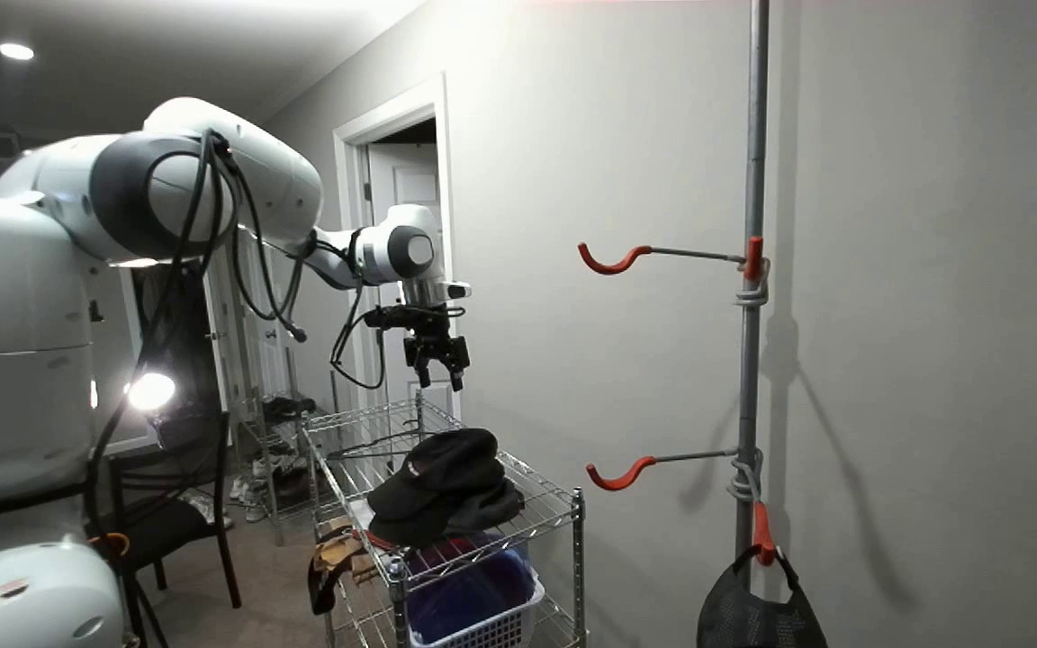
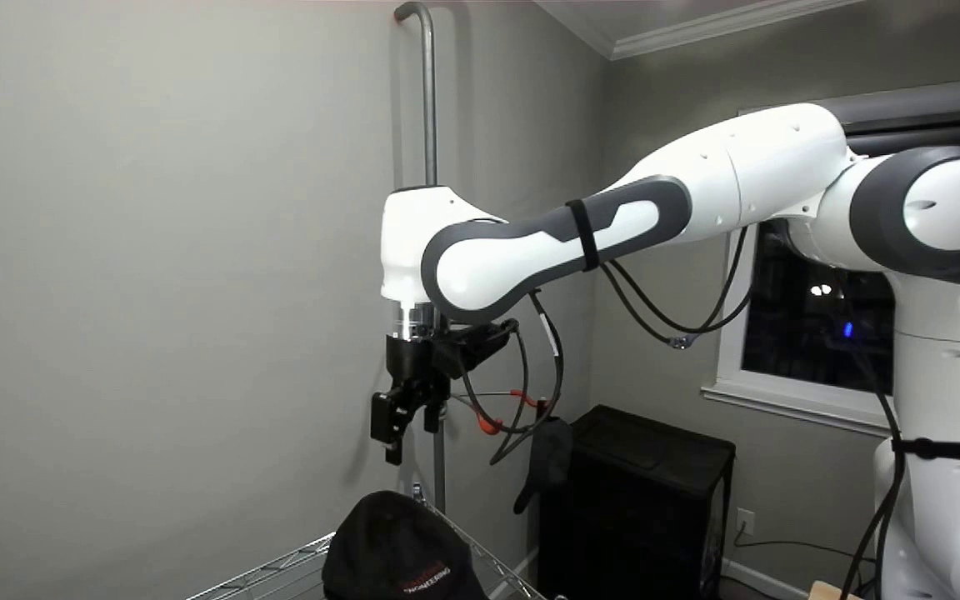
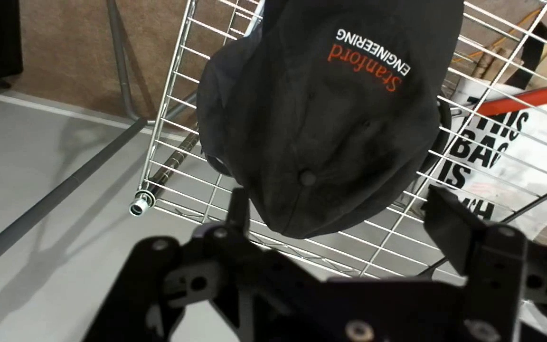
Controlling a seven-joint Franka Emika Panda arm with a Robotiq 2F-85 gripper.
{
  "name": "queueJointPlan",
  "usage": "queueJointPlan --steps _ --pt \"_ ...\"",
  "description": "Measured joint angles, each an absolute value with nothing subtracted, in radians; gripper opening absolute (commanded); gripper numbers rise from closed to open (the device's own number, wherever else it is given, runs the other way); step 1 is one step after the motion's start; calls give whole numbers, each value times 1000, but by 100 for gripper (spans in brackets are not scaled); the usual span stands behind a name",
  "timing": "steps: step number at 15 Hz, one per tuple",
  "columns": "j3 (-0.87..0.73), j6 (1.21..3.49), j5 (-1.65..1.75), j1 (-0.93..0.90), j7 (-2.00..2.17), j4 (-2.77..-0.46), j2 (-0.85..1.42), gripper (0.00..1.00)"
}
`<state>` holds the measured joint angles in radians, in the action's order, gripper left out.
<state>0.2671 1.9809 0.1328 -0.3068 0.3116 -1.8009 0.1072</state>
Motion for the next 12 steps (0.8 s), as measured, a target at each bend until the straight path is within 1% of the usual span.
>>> queueJointPlan --steps 4,8,12 --pt "263 1993 81 -302 408 -1899 -10 100" --pt "247 2011 -3 -276 446 -2068 -184 100" --pt "199 2015 -53 -207 456 -2250 -368 100"
